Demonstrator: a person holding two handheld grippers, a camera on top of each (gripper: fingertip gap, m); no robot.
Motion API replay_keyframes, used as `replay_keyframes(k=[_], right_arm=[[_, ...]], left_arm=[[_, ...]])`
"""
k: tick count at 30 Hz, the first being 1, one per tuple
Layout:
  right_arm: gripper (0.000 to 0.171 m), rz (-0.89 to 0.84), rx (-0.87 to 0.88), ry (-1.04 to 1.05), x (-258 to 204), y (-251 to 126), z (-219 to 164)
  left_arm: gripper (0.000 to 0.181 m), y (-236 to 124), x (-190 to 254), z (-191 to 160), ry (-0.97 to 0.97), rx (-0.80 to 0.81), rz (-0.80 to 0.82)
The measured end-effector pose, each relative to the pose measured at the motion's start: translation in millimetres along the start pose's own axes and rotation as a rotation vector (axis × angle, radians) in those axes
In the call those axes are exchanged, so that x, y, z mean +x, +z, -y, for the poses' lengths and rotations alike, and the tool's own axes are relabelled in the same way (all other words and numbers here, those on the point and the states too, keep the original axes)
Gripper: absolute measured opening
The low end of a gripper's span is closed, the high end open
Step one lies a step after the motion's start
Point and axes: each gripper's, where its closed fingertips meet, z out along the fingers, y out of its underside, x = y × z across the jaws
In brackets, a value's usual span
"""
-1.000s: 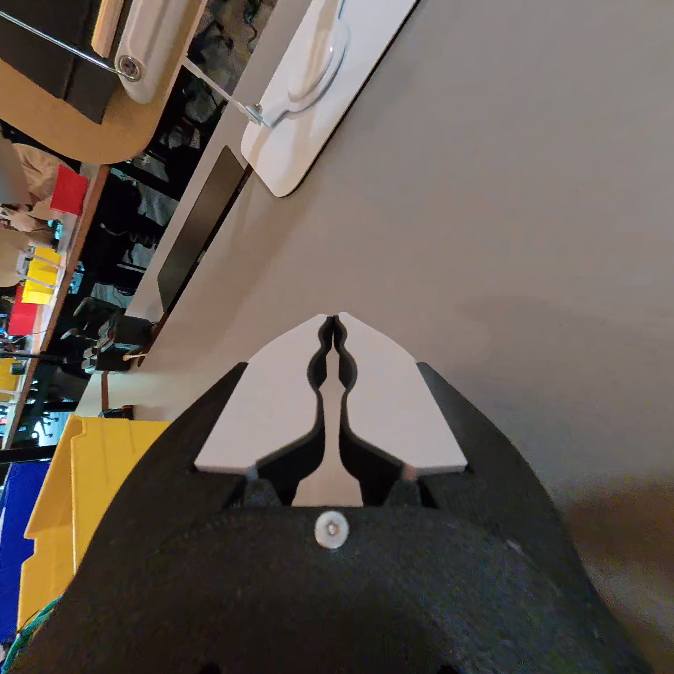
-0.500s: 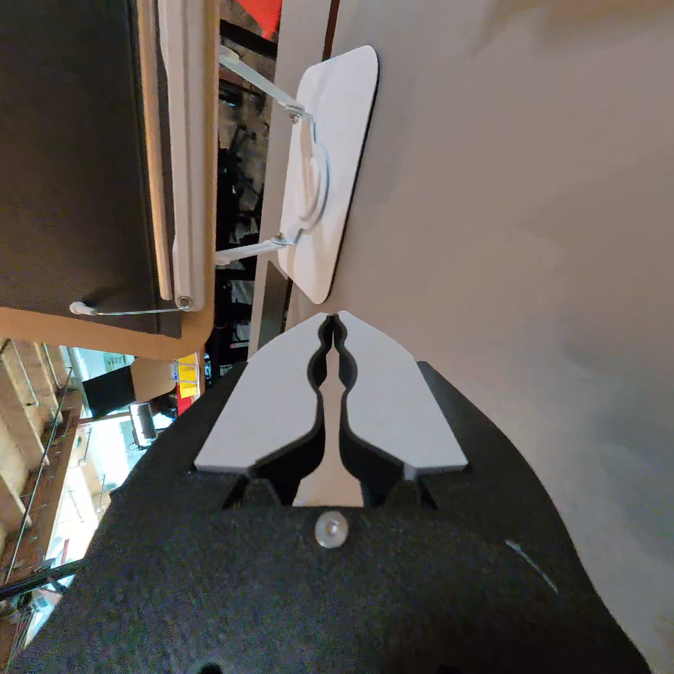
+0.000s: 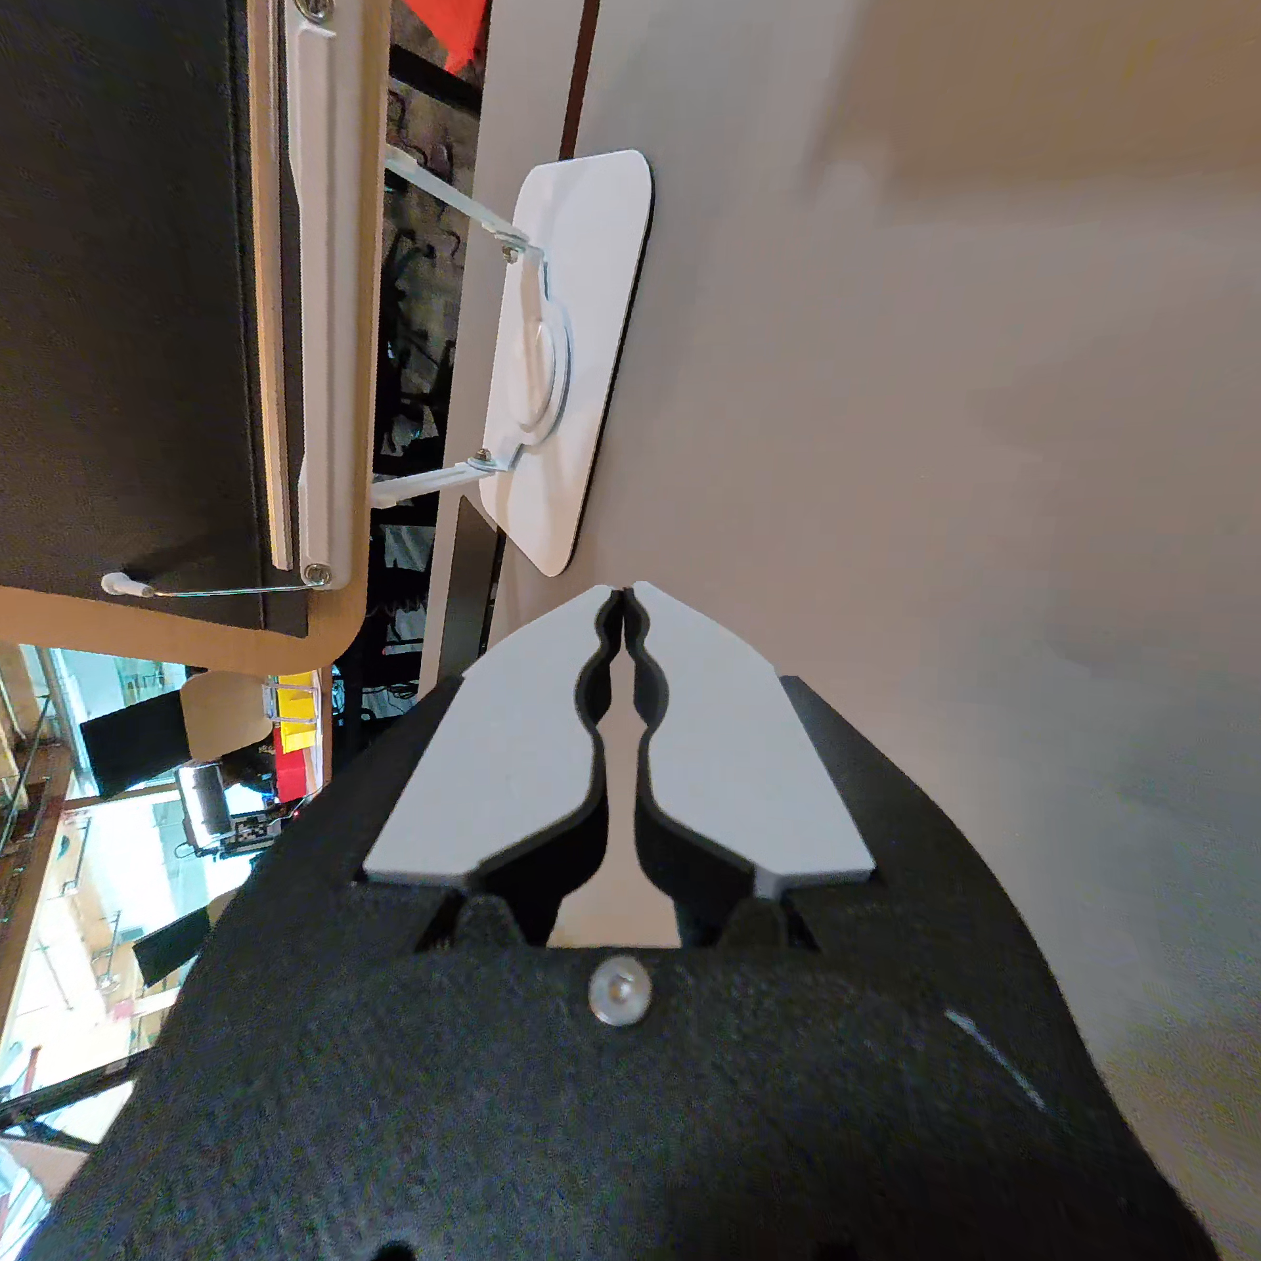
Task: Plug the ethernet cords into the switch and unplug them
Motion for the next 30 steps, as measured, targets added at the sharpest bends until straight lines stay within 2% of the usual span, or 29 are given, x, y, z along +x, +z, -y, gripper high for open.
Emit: replay_keyframes(k=[1, 5, 9, 18, 26, 30], right_arm=[[0.007, 0.0, 0.014, 0.022, 1.2, -1.7, 2.2], [0.008, 0.053, 0.02, 0.123, -1.7, -2.6, 2.6], [0.009, 0.118, 0.017, 0.205, -10.3, -5.3, 0.7], [0.009, 0.147, 0.007, 0.214, -18.1, -5.1, -1.9], [0.009, 0.147, -0.045, 0.105, -32.0, 5.9, -10.1], [0.009, 0.153, -0.069, 0.092, -35.3, 8.0, -15.5]], left_arm=[[0.002, -4.5, 2.5, 1.8, -0.009, 0.006, -0.015], [0.001, -24.3, 7.4, 8.1, -0.039, 0.04, -0.052], [0.001, -51.5, 17.2, -5.8, -0.09, 0.085, -0.059], [0.0, -112.3, 60.5, -54.5, -0.553, 0.332, -0.13], [0.0, -108.7, 66.4, -65.2, -0.587, 0.381, -0.18], [0.0, -107.0, 68.7, -64.5, -0.702, 0.42, -0.28]])
